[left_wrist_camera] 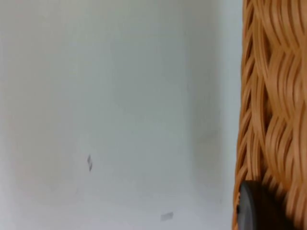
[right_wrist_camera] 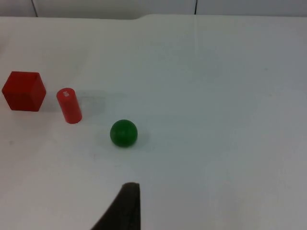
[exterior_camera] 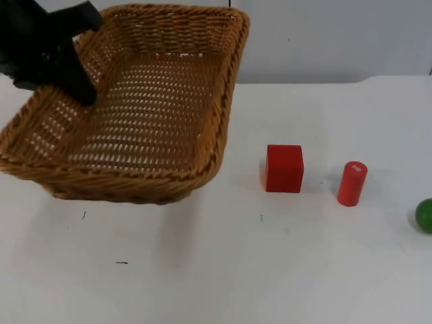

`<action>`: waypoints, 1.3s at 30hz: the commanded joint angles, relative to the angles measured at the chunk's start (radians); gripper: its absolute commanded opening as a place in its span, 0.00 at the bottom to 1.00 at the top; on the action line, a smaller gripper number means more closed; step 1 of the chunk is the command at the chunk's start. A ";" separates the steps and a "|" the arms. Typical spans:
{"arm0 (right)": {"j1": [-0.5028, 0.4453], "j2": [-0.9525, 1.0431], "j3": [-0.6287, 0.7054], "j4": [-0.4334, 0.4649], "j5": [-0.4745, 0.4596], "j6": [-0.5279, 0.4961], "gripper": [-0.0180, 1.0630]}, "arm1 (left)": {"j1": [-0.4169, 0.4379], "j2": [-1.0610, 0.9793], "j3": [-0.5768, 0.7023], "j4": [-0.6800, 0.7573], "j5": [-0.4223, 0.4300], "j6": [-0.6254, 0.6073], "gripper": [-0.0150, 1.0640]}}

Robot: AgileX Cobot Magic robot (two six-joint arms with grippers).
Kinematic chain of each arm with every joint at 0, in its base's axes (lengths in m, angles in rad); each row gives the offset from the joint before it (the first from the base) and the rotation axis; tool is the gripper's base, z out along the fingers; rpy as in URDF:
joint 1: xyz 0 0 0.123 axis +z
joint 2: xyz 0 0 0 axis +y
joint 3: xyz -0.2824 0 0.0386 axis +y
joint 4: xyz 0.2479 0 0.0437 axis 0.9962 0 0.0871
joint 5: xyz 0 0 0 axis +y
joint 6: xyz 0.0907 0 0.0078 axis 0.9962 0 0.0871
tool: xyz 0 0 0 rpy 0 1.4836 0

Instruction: Pick up the basket with the left hand and place the object to the left of the red cylinder into the basket with the right hand.

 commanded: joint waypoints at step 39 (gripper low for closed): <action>-0.006 0.042 -0.012 0.044 -0.026 -0.065 0.99 | 0.045 -0.230 0.074 0.064 0.165 -0.097 0.01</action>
